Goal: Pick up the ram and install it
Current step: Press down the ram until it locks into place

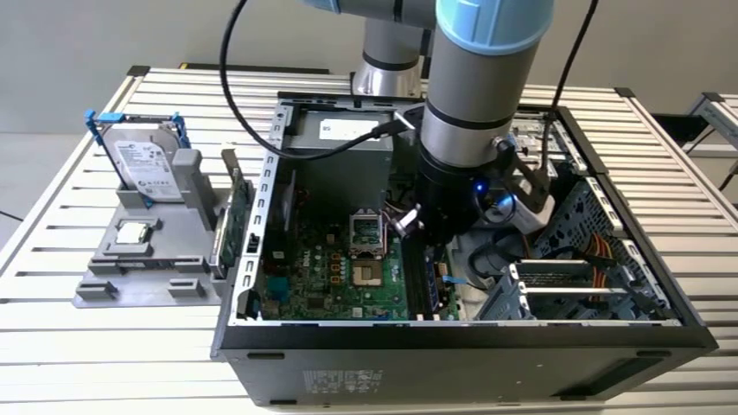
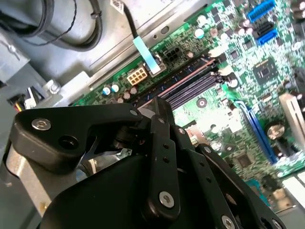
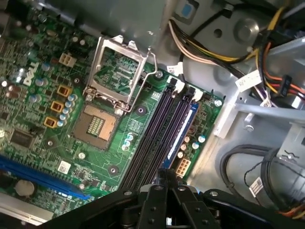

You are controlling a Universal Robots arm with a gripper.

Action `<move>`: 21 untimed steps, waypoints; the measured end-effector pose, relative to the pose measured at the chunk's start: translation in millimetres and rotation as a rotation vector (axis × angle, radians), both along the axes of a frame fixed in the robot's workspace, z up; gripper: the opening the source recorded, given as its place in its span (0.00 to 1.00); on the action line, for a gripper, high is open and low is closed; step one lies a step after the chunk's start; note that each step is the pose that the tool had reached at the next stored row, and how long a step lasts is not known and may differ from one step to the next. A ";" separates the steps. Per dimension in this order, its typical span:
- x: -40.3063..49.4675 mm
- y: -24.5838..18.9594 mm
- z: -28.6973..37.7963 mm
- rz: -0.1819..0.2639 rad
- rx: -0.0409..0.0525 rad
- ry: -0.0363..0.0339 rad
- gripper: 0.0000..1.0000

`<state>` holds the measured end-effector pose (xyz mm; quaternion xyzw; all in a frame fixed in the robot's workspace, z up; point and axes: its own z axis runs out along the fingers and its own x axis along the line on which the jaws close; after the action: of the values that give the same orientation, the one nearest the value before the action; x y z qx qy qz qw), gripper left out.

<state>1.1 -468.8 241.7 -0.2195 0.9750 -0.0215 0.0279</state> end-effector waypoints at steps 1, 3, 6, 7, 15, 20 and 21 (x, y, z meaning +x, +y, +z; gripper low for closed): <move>0.0 0.0 0.0 0.016 0.0000 0.0002 0.00; -0.1 0.0 -0.1 0.042 0.0004 0.0020 0.00; 0.0 0.0 0.0 0.071 0.0054 0.0080 0.00; 0.0 0.0 -0.1 0.079 0.0092 0.0111 0.00; 0.0 0.0 -0.2 0.191 0.0271 0.0152 0.00; 0.0 0.0 -0.3 0.281 0.0263 0.0164 0.00; 0.0 0.0 -0.3 0.299 0.0262 0.0167 0.00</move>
<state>1.1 -468.8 241.4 -0.3621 0.9318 -0.0026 0.0256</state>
